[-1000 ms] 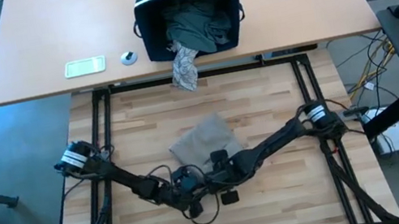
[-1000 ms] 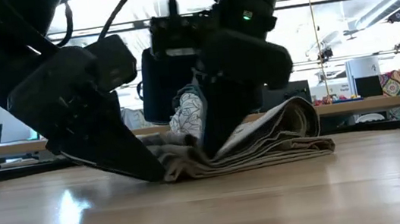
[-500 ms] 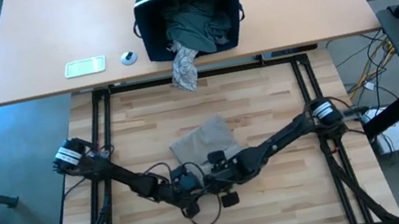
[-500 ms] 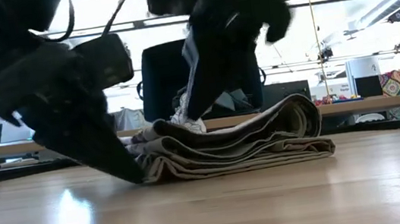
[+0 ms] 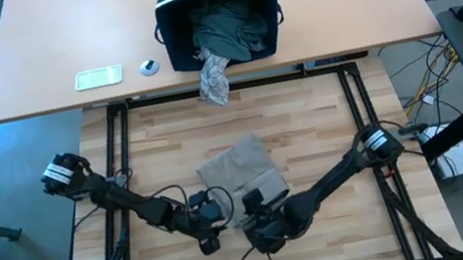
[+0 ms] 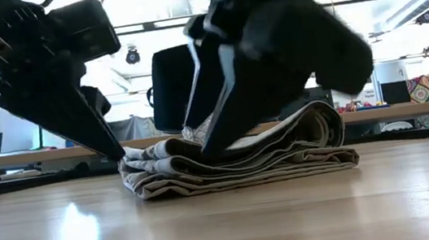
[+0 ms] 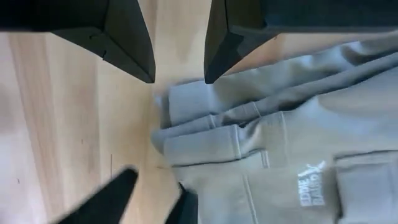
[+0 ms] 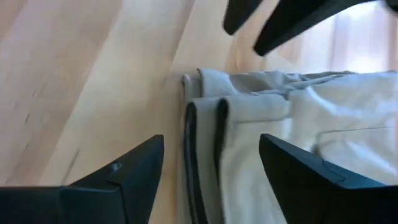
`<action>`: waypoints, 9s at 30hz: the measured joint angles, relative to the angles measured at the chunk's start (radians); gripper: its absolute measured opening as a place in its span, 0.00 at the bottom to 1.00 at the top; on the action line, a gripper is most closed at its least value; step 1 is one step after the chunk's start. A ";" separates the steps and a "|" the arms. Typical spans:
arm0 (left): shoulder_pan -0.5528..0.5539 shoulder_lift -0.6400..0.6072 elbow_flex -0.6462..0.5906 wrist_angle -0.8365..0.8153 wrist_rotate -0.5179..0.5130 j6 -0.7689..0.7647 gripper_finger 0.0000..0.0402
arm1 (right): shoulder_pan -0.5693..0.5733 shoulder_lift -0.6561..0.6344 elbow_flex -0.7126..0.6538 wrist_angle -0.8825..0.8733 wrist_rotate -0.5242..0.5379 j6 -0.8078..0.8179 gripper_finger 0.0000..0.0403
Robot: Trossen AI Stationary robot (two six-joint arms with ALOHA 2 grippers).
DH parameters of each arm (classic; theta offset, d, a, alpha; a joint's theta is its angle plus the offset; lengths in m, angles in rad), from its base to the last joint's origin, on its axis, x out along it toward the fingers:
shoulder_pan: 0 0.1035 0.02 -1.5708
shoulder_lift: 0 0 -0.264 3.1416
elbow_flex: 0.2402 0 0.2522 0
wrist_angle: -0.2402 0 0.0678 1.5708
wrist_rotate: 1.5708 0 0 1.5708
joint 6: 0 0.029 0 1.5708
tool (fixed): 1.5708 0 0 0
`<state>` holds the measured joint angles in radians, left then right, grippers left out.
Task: Fold Laundry from Bin
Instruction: Fold the brown shorts from the blue laundry basket, then remove the clothes from the blue laundry basket
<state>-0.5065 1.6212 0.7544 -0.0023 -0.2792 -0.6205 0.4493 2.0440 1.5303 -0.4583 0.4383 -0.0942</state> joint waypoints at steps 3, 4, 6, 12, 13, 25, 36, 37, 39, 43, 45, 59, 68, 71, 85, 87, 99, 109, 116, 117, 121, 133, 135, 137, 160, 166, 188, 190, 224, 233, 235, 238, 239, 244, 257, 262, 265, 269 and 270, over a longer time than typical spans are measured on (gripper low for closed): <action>-0.004 0.022 0.000 0.045 -0.062 0.012 0.31 | -0.013 0.025 -0.001 0.029 0.000 0.044 0.66; -0.004 0.035 0.000 0.056 -0.075 0.016 0.31 | -0.019 0.031 -0.001 0.037 0.003 0.052 0.65; -0.003 0.069 0.000 0.098 -0.080 0.023 0.31 | -0.029 0.034 -0.001 0.052 0.008 0.067 0.61; -0.003 0.190 0.002 0.203 -0.071 0.015 0.31 | -0.052 0.047 -0.001 0.051 -0.011 0.074 0.41; -0.002 0.201 0.005 0.214 -0.070 0.009 0.31 | -0.054 0.050 -0.001 0.046 -0.023 0.071 0.37; 0.005 0.229 0.006 0.212 -0.052 -0.019 0.31 | -0.059 -0.029 0.039 0.059 -0.047 0.112 0.04; 0.012 0.215 0.005 0.194 -0.036 -0.021 0.31 | -0.078 0.062 0.015 0.095 -0.207 0.206 0.03; 0.014 0.210 0.005 0.187 -0.032 -0.021 0.31 | -0.078 0.065 0.015 0.096 -0.210 0.207 0.03; 0.014 0.192 0.005 0.167 -0.026 -0.020 0.31 | -0.077 0.068 0.015 0.092 -0.197 0.211 0.04; 0.015 0.126 0.000 0.060 0.000 -0.020 0.31 | -0.077 0.071 0.014 0.086 -0.197 0.194 0.13; 0.015 0.081 -0.001 -0.019 0.010 -0.021 0.31 | -0.077 0.071 0.013 0.085 -0.202 0.183 0.20; 0.074 -0.147 0.032 -0.088 -0.312 0.068 0.31 | -0.058 0.061 0.047 0.170 -0.211 0.129 0.41; 0.145 0.096 0.026 -0.067 -0.208 0.027 0.31 | 0.020 -0.105 0.067 -0.112 -0.144 0.216 0.41; 0.143 0.148 0.032 -0.059 -0.174 0.014 0.31 | 0.042 -0.168 0.037 -0.308 0.021 0.322 0.41; 0.135 0.177 0.031 -0.068 -0.154 0.047 0.31 | -0.081 -0.453 -0.820 0.858 0.044 0.335 0.05; 0.135 0.178 0.030 -0.068 -0.154 0.044 0.31 | -0.099 -0.384 -0.922 1.162 -0.029 0.340 0.04; 0.144 0.161 0.033 -0.103 -0.139 0.015 0.31 | -0.119 0.013 -0.948 1.539 -0.270 0.392 0.02; 0.144 -0.098 0.030 -0.283 -0.169 0.027 0.31 | -0.121 -0.128 -0.962 1.355 -0.260 0.341 0.02; 0.143 -0.127 0.011 -0.010 -0.259 0.136 0.31 | -0.121 -0.386 -0.969 1.252 -0.259 0.259 0.02; 0.143 -0.106 0.006 0.019 -0.246 0.142 0.31 | -0.123 -0.430 -0.967 1.246 -0.255 0.246 0.02; 0.136 0.013 -0.002 0.038 -0.189 0.117 0.31 | -0.150 -0.540 -0.968 1.210 -0.145 0.199 0.02; 0.095 0.198 0.006 0.097 -0.126 0.145 0.31 | -0.360 -0.207 -0.981 1.450 -0.152 0.252 0.02; 0.095 0.196 0.006 0.091 -0.122 0.147 0.31 | -0.378 -0.124 -0.978 1.498 -0.128 0.289 0.02; 0.095 0.195 0.006 0.080 -0.121 0.136 0.31 | -0.392 -0.080 -0.977 1.518 -0.086 0.337 0.02; 0.380 -0.298 -0.290 0.075 -0.216 0.233 0.31 | -0.192 -0.290 -0.884 1.416 -0.219 0.241 0.02; 0.383 -0.245 -0.491 0.304 -0.179 0.140 0.31 | -0.170 -0.137 -0.799 1.318 -0.287 0.305 0.02; 0.318 -0.542 -0.329 0.104 -0.177 0.387 0.31 | -0.285 -0.200 -0.354 0.505 -0.253 0.250 0.02; 0.280 -0.580 -0.338 0.155 -0.179 0.395 0.31 | -0.308 -0.156 -0.265 0.372 -0.255 0.272 0.02; -0.048 -0.555 -0.428 0.538 -0.341 0.444 0.31 | -1.089 -0.370 -0.530 -0.365 -0.207 -0.091 0.02; -0.042 -0.553 -0.388 0.542 -0.424 0.494 0.31 | -1.096 -0.408 -0.478 -0.511 0.002 -0.103 0.02; -0.039 -0.553 -0.369 0.542 -0.460 0.511 0.31 | -1.069 -0.445 -0.445 -0.549 -0.038 -0.067 0.02; -0.025 -0.548 -0.340 0.543 -0.542 0.523 0.31 | -1.021 -0.513 -0.417 -0.562 -0.119 0.005 0.02; -0.015 -0.543 -0.332 0.543 -0.583 0.521 0.31 | -1.000 -0.538 -0.413 -0.552 -0.138 0.037 0.02; 0.111 -0.504 -0.284 0.533 -0.568 0.469 0.31 | -0.828 -0.669 -0.437 -0.420 -0.183 0.212 0.02; 0.677 -0.153 0.118 0.067 -0.283 0.441 0.31 | -0.178 -0.802 -0.686 0.212 0.108 0.462 0.02; 0.864 0.004 0.280 0.004 -0.121 0.502 0.37 | -0.102 -0.787 -0.761 0.346 0.167 0.461 0.08; 0.975 0.088 0.381 -0.001 -0.068 0.546 0.43 | -0.114 -0.784 -0.783 0.344 0.223 0.437 0.17; 1.082 0.173 0.530 0.026 -0.004 0.603 0.50 | -0.154 -0.786 -0.816 0.342 0.355 0.389 0.32; 1.094 0.194 0.569 0.036 0.020 0.643 0.51 | -0.163 -0.787 -0.824 0.343 0.384 0.382 0.35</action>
<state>0.5874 1.8154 1.3236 0.0342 -0.2587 0.0224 0.2859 1.2573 0.7068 -0.1154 0.8223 0.2877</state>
